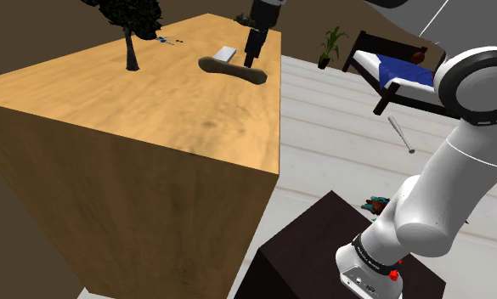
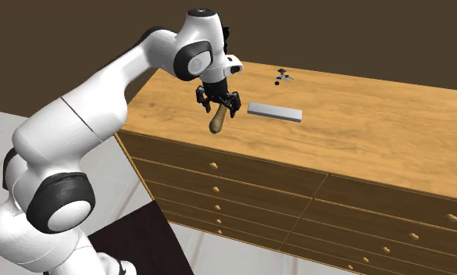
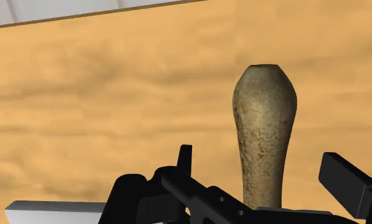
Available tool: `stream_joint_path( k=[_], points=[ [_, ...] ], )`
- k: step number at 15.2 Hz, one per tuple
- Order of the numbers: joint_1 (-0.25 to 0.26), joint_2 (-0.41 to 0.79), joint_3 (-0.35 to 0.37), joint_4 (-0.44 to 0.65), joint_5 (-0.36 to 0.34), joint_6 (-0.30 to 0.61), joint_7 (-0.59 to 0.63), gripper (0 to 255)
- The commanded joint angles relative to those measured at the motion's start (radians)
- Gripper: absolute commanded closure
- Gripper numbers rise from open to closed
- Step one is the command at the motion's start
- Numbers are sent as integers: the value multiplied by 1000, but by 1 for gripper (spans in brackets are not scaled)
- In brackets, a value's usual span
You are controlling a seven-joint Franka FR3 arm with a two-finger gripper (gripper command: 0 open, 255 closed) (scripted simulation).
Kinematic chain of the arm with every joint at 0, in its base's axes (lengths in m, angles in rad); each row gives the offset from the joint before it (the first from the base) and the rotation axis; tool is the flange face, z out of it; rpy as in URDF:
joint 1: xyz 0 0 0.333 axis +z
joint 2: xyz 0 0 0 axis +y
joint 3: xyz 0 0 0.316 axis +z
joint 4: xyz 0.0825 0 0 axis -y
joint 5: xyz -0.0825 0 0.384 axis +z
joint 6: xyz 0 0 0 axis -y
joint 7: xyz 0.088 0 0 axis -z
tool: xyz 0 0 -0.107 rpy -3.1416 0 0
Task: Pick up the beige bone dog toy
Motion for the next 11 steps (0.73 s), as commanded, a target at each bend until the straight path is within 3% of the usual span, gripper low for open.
stream_joint_path(
  k=[1, 3, 11],
  points=[
    [15, 79, 15, 109, -2, -33, -34, 0],
    [30, 146, 28, 208, -7, -68, -56, 0],
    [26, 93, 27, 26, -3, 60, -53, 0]
  ],
)
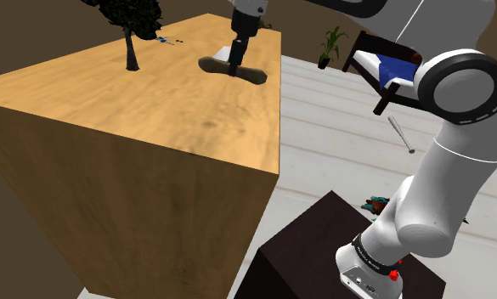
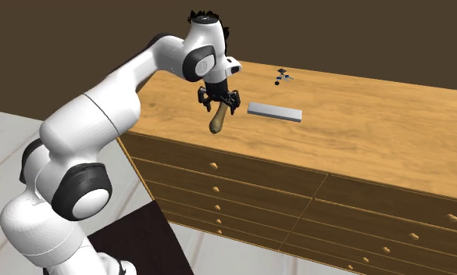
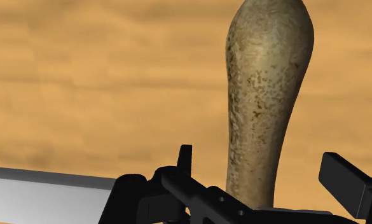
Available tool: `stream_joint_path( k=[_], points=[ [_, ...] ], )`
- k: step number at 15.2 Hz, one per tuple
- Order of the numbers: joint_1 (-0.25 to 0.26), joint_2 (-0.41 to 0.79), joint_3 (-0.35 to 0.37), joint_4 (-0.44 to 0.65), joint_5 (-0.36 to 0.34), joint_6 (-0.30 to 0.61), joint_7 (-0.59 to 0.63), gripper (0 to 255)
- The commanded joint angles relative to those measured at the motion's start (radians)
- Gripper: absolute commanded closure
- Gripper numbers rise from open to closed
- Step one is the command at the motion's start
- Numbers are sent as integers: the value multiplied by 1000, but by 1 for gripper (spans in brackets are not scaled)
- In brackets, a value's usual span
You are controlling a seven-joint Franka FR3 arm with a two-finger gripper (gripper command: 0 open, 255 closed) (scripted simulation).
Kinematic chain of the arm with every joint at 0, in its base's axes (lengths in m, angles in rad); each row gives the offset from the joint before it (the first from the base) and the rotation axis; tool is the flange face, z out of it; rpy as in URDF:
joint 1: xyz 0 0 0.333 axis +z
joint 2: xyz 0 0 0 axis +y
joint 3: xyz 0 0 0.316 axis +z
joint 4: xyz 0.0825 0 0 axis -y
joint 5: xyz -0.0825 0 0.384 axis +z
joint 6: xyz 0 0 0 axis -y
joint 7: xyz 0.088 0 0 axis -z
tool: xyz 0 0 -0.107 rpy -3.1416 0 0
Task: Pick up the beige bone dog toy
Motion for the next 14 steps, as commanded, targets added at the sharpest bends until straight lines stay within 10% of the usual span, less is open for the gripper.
stream_joint_path(
  k=[1, 2, 14],
  points=[
    [0, -8, 0, -20, 0, 13, 0, 0],
    [0, -6, 0, -15, 0, 10, 0, 255],
    [1, 10, 0, 46, -1, -36, -1, 255]
  ],
)
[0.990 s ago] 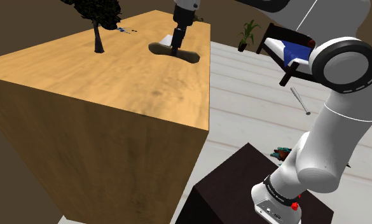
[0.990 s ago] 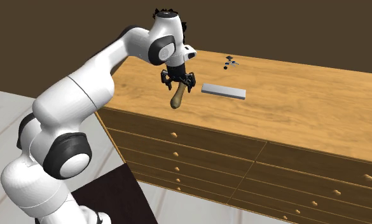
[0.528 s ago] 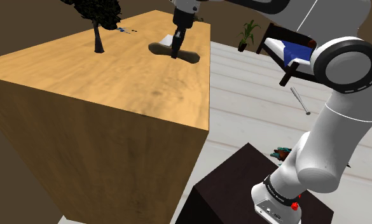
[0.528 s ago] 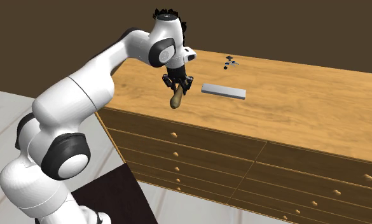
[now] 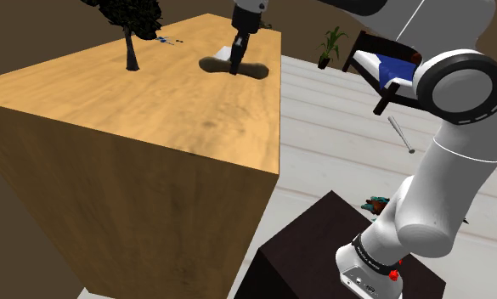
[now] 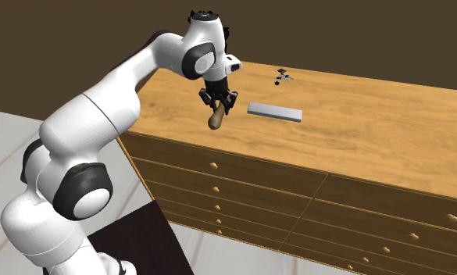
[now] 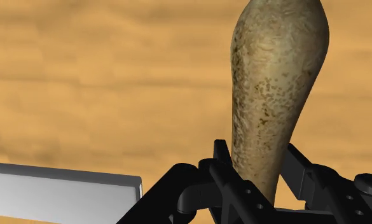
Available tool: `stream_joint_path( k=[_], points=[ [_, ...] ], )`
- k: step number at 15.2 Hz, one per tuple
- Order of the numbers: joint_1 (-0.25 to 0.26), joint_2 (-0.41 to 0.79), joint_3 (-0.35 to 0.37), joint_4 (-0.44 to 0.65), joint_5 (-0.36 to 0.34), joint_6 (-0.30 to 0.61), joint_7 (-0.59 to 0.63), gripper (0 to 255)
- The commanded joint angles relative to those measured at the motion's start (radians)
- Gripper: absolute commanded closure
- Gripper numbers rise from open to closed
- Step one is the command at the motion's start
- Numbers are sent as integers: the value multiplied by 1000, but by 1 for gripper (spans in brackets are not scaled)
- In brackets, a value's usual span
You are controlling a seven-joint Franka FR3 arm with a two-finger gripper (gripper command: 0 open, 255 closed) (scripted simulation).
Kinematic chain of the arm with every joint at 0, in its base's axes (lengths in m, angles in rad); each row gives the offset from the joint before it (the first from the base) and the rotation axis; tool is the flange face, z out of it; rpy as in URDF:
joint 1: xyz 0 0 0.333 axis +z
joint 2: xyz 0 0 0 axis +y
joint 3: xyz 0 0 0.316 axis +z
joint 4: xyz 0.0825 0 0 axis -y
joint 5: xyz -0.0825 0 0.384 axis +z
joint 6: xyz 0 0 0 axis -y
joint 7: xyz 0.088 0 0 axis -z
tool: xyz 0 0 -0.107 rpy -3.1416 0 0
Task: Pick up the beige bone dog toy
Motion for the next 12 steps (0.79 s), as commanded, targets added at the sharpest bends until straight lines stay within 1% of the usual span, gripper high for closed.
stream_joint_path(
  k=[1, 7, 12],
  points=[
    [2, 11, 1, 41, -1, -30, 1, 255],
    [6, 65, 1, 204, -5, -139, -2, 255],
    [13, 138, 1, 390, -11, -251, -5, 255]
  ],
)
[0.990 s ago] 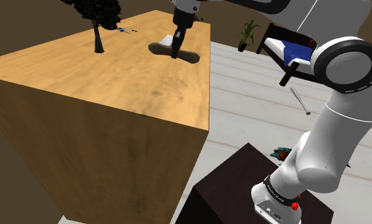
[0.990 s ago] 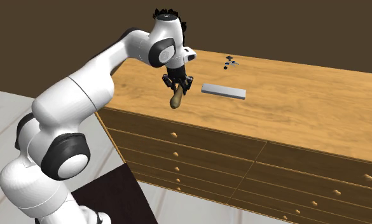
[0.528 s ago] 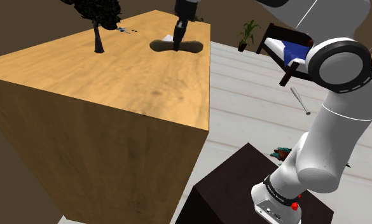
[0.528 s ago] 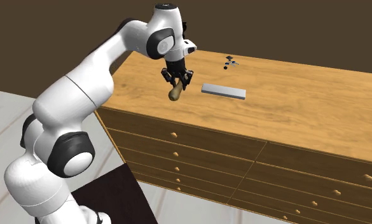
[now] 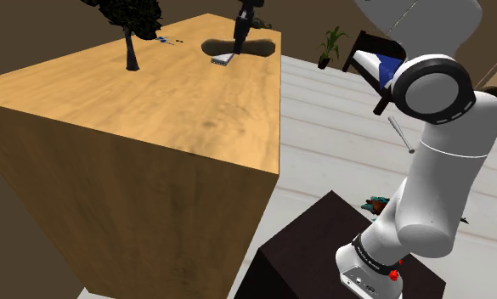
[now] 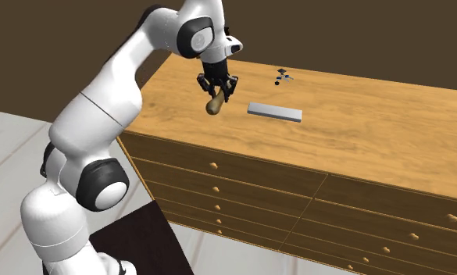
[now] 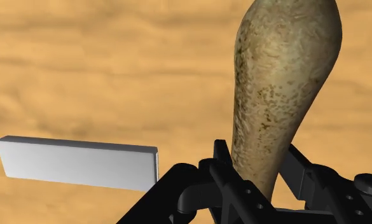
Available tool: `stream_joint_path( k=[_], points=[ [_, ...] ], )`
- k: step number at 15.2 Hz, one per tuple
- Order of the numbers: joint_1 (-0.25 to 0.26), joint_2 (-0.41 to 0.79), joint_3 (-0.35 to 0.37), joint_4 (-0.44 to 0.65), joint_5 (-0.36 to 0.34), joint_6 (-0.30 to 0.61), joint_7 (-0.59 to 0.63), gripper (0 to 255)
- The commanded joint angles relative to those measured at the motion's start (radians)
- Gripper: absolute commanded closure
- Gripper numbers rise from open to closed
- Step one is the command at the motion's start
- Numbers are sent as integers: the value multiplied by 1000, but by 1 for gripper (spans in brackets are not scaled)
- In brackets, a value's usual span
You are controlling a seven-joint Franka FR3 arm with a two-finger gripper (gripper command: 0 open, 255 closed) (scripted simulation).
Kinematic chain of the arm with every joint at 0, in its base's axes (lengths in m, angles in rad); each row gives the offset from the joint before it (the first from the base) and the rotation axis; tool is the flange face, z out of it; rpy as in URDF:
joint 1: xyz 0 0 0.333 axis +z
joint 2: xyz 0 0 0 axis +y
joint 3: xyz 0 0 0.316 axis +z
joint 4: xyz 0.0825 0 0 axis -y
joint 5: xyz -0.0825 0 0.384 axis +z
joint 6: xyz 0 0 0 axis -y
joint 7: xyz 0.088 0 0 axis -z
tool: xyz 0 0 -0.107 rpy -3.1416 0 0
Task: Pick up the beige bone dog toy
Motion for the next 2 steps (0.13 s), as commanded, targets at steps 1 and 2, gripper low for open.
stream_joint_path(
  k=[1, 2],
  points=[
    [3, 27, 0, 63, -2, -35, -1, 255],
    [3, 27, 0, 62, -2, -35, -1, 255]
  ],
)
